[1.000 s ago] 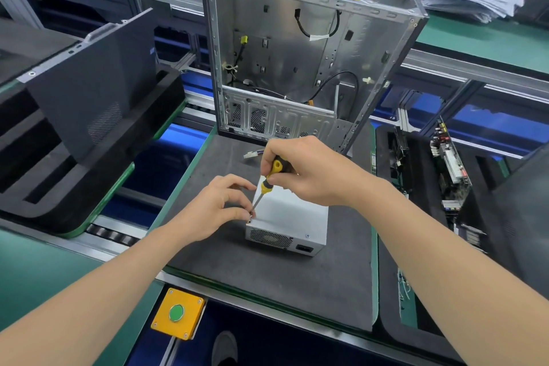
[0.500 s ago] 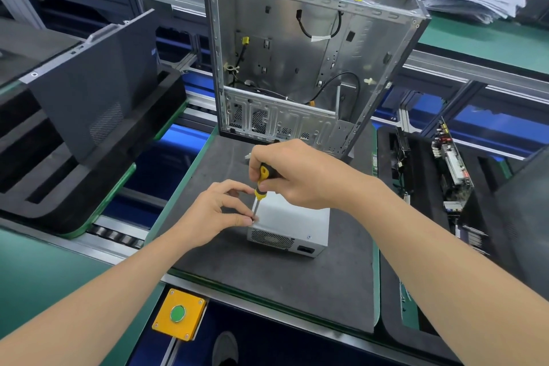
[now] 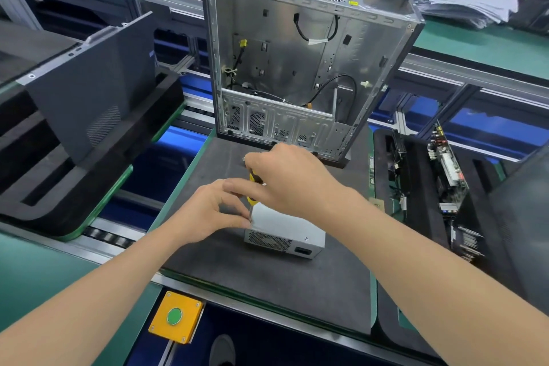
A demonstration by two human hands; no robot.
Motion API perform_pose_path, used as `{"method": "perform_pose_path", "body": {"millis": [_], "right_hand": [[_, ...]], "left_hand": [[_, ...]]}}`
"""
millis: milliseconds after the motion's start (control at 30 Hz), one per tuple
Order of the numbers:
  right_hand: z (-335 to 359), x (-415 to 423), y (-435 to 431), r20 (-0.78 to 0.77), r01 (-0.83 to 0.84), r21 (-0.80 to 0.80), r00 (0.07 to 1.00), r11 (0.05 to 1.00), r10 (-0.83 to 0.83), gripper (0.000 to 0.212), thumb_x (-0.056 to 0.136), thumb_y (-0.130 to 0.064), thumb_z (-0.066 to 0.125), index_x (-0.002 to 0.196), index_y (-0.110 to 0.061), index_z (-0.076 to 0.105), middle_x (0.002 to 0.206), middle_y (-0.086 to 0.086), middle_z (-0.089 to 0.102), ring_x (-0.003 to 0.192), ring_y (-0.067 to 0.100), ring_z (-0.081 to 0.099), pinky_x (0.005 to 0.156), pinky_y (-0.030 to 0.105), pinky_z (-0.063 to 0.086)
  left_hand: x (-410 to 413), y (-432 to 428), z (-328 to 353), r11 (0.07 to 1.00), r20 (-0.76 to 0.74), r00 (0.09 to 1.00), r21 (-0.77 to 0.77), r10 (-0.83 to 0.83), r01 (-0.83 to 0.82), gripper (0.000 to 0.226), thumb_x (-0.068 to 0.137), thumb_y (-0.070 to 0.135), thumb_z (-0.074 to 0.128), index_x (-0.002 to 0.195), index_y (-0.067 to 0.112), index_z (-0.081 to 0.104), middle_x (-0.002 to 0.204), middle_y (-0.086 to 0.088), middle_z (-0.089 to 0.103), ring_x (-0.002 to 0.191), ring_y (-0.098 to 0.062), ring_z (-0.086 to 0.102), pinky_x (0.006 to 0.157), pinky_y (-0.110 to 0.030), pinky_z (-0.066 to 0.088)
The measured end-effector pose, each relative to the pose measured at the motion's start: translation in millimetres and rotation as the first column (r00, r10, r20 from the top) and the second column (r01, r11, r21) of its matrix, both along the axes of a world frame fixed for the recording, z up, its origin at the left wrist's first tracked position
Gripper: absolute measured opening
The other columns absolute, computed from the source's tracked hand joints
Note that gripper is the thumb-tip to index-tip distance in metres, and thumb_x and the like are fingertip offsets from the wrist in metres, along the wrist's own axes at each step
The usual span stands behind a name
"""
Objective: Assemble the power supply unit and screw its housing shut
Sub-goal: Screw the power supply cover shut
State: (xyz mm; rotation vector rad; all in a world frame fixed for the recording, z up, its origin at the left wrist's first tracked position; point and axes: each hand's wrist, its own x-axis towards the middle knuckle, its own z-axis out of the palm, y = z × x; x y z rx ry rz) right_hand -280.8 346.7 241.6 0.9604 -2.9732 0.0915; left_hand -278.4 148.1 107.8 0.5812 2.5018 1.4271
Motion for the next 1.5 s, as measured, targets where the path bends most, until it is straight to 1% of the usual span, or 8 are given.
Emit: {"method": "perform_pose_path", "body": {"millis": [100, 200, 433, 633, 900, 1100, 1333, 1500], "right_hand": [[13.5, -1.9, 5.7, 0.162, -0.239, -0.133, 0.952, 0.962, 0.259, 0.018, 0.101, -0.039, 0.059, 0.104, -0.022, 0.061, 0.098, -0.005, 0.057, 0.081, 0.018, 0.057, 0.067, 0.037, 0.047], [25.9, -8.5, 8.8, 0.281, -0.286, -0.142, 0.906, 0.948, 0.315, 0.013, 0.096, -0.014, 0.064, 0.107, -0.022, 0.062, 0.096, -0.007, 0.060, 0.086, 0.013, 0.054, 0.075, 0.038, 0.051], [19.5, -9.8, -6.1, -0.055, 0.135, 0.050, 0.990, 0.990, -0.132, 0.060, 0.098, -0.059, 0.054, 0.056, -0.019, 0.041, 0.057, 0.001, 0.040, 0.049, 0.021, 0.040, 0.048, 0.029, 0.021], [34.2, -12.8, 8.6, 0.253, -0.337, 0.012, 0.912, 0.941, 0.323, 0.008, 0.097, -0.017, 0.062, 0.099, -0.023, 0.068, 0.099, -0.009, 0.056, 0.084, 0.012, 0.049, 0.071, 0.036, 0.048], [17.2, -7.4, -8.3, 0.001, 0.126, 0.054, 0.992, 0.991, -0.126, 0.070, 0.099, -0.074, 0.043, 0.057, -0.017, 0.039, 0.057, 0.001, 0.041, 0.048, 0.022, 0.040, 0.047, 0.029, 0.022], [33.8, -9.2, 9.9, 0.255, -0.363, 0.044, 0.905, 0.931, 0.341, 0.008, 0.100, -0.017, 0.059, 0.099, -0.023, 0.065, 0.096, -0.008, 0.058, 0.084, 0.015, 0.052, 0.068, 0.034, 0.046], [12.5, -0.8, -11.1, -0.048, 0.079, 0.203, 0.996, 0.976, -0.070, 0.044, 0.108, -0.052, 0.045, 0.078, -0.021, 0.052, 0.072, 0.000, 0.054, 0.067, 0.031, 0.054, 0.058, 0.035, 0.038], [27.4, 0.0, 8.6, 0.170, -0.375, 0.058, 0.917, 0.925, 0.361, 0.011, 0.101, -0.027, 0.056, 0.101, -0.027, 0.067, 0.102, -0.009, 0.057, 0.080, 0.017, 0.054, 0.060, 0.034, 0.041]], "left_hand": [[-1.3, 1.0, 5.9, 0.995, -0.051, 0.997, -0.083, -0.061, 0.057, 0.013, 0.079, 0.035, 0.089, 0.079, 0.042, 0.079, 0.110, 0.016, 0.067, 0.114, -0.010, 0.057, 0.095, -0.025, 0.043], [-1.5, -1.7, 9.2, 0.990, -0.045, 0.997, -0.122, -0.069, 0.063, 0.010, 0.079, 0.036, 0.089, 0.082, 0.040, 0.081, 0.115, 0.022, 0.063, 0.115, -0.006, 0.056, 0.095, -0.022, 0.043], [4.8, 1.5, 12.9, 0.997, -0.078, 0.997, -0.073, -0.010, 0.005, 0.018, 0.074, 0.039, 0.092, 0.079, 0.044, 0.076, 0.106, 0.024, 0.067, 0.105, -0.004, 0.062, 0.088, -0.012, 0.042], [1.9, 1.8, 14.7, 0.993, -0.092, 0.994, -0.107, -0.065, 0.055, 0.010, 0.076, 0.039, 0.090, 0.077, 0.039, 0.081, 0.108, 0.021, 0.065, 0.109, -0.006, 0.061, 0.090, -0.011, 0.044], [3.2, 2.4, 11.0, 0.999, -0.095, 0.995, -0.033, -0.041, 0.038, 0.013, 0.075, 0.038, 0.092, 0.076, 0.041, 0.079, 0.103, 0.015, 0.069, 0.105, -0.011, 0.064, 0.088, -0.009, 0.042], [1.4, 1.5, 10.8, 0.996, -0.079, 0.995, -0.072, -0.057, 0.052, 0.009, 0.077, 0.038, 0.090, 0.080, 0.037, 0.082, 0.108, 0.020, 0.067, 0.107, -0.004, 0.062, 0.089, -0.007, 0.044], [5.0, 1.9, 10.1, 0.998, -0.125, 0.992, -0.065, -0.019, 0.011, 0.012, 0.074, 0.034, 0.093, 0.078, 0.036, 0.081, 0.106, 0.023, 0.068, 0.107, -0.002, 0.062, 0.087, -0.004, 0.041], [3.7, 1.6, 13.9, 0.997, -0.099, 0.994, -0.062, -0.047, 0.041, 0.013, 0.077, 0.032, 0.092, 0.078, 0.039, 0.081, 0.105, 0.026, 0.068, 0.103, -0.001, 0.063, 0.084, -0.006, 0.044]]}}
